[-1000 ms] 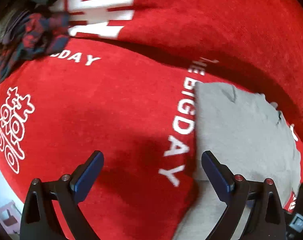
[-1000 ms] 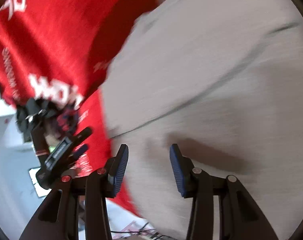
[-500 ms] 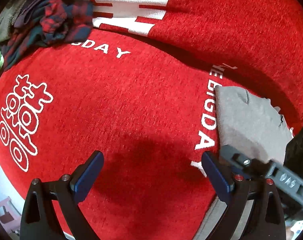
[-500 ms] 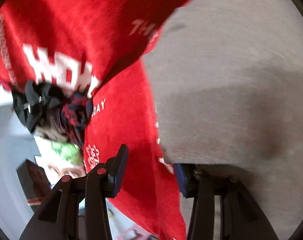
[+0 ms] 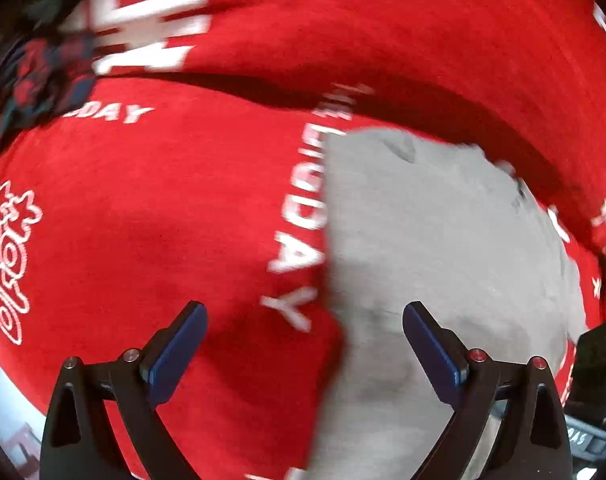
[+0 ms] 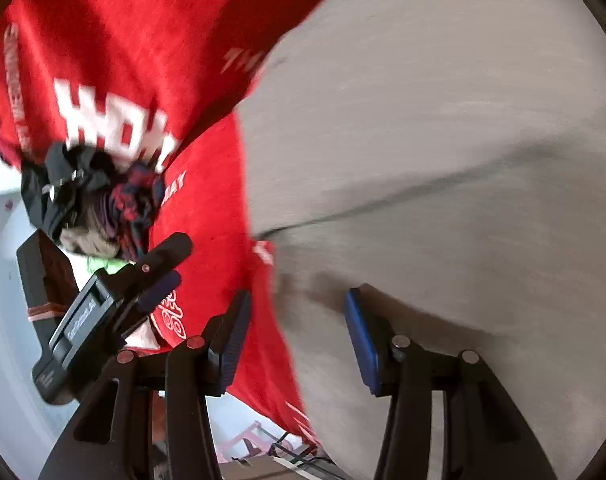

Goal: Fold small clothes
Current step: 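Move the right gripper to the other sleeve and grasp its cuff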

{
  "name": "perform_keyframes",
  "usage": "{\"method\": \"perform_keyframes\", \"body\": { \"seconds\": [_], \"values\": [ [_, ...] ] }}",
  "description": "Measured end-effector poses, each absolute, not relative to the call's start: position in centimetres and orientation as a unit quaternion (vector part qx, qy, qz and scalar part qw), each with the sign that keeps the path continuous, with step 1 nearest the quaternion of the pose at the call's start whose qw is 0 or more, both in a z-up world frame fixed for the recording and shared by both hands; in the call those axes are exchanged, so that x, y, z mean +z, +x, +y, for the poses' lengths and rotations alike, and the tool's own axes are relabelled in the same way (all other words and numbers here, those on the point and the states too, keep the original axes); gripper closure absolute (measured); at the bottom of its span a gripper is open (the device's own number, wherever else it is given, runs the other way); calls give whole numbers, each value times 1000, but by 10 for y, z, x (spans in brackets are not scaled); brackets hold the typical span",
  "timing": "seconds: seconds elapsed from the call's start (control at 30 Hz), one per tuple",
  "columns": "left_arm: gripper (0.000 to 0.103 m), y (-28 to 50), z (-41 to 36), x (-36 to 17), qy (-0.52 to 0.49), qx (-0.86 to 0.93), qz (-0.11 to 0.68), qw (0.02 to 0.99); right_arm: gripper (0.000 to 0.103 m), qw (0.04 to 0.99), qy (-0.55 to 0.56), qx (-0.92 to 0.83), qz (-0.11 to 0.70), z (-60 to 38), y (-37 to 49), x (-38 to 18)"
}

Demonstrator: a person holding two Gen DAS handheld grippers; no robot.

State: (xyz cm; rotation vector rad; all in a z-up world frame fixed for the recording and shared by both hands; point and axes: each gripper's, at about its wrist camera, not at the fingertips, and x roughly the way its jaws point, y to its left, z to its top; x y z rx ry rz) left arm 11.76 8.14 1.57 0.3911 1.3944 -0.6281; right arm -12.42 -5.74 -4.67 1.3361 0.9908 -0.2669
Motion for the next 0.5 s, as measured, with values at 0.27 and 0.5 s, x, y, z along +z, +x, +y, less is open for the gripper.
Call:
{"method": "perform_keyframes", "body": {
  "seconds": [0.27,0.5],
  "values": [
    [5,36,9,6,233,-344,633,653,46,647,612,-221,398,-113,-254,-29],
    [5,-33,-51,-7,273,-384,640,606,46,617,650,-308,319,-162,-366,-26]
  ]
}}
